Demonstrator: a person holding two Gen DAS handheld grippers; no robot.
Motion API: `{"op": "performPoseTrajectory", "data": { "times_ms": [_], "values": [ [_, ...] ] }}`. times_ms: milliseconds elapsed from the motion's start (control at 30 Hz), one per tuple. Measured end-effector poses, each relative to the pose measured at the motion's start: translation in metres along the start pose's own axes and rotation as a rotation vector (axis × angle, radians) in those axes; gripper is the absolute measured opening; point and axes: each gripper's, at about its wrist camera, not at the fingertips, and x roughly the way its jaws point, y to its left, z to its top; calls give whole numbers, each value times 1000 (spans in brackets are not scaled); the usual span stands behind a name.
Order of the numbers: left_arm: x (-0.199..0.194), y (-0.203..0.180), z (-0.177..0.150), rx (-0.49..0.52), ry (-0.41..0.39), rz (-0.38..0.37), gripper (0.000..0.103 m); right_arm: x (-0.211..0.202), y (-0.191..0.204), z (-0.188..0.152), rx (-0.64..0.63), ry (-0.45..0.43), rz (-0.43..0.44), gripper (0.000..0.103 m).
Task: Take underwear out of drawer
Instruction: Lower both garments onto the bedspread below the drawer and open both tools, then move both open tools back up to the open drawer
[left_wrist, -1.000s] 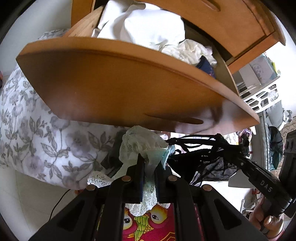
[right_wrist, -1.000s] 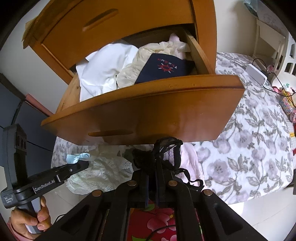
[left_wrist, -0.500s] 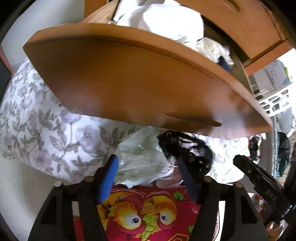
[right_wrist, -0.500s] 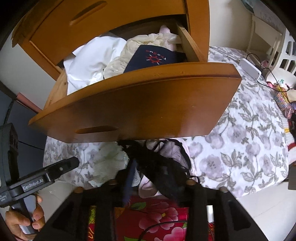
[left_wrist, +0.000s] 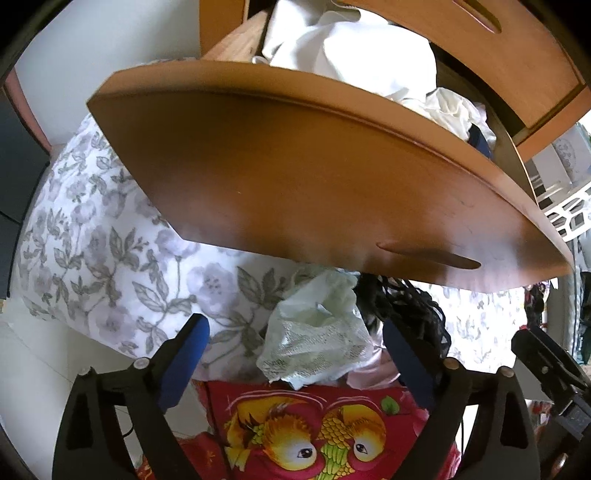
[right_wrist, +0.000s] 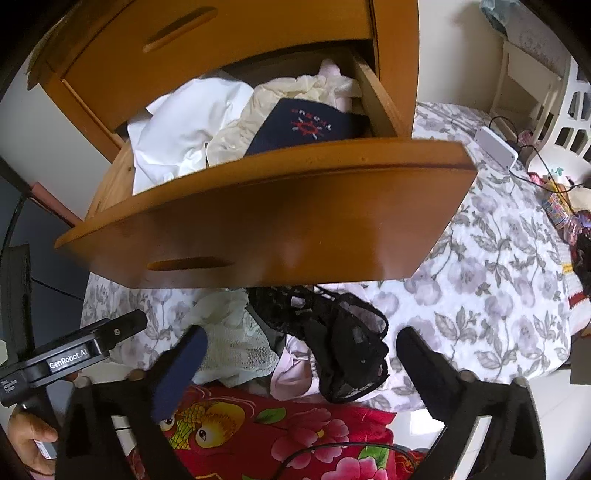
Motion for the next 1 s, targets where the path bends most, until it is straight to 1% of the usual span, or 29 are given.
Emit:
{"op": "performPoseTrajectory", "data": {
  "times_ms": [100, 233, 433, 500, 600, 667, 733, 867, 933, 1000],
  "values": [
    [-4, 2, 2, -2, -23, 11, 99, -2, 0, 1, -1, -11, -3, 103],
    [-8, 4, 4, -1, -40, 14, 100, -2, 0, 1, -4, -19, -2, 103],
    [-13, 3, 5, -3, -54, -1, 100, -3, 0, 1, -5, -24, 1, 103],
    [-19, 2, 6, -5, -71, -8, 100, -6, 0, 1, -6, -30, 3, 103],
    [-36, -3, 7, 7, -124, -23, 100, -16, 2, 4, -9, -54, 20, 103],
    [-51, -6, 9, 15, -166, -44, 100, -28, 4, 7, -16, -88, 29, 103],
    [-70, -7, 12, 22, -224, -66, 100, -41, 7, 10, -22, -126, 30, 103],
    [-105, -12, 16, 46, -355, -82, 100, -75, 14, 19, -48, -241, 44, 103],
    [-119, -14, 17, 59, -415, -80, 100, -85, 18, 23, -64, -279, 41, 103],
    [-127, -15, 20, 70, -458, -84, 100, -91, 22, 26, -79, -308, 35, 103]
  ]
}}
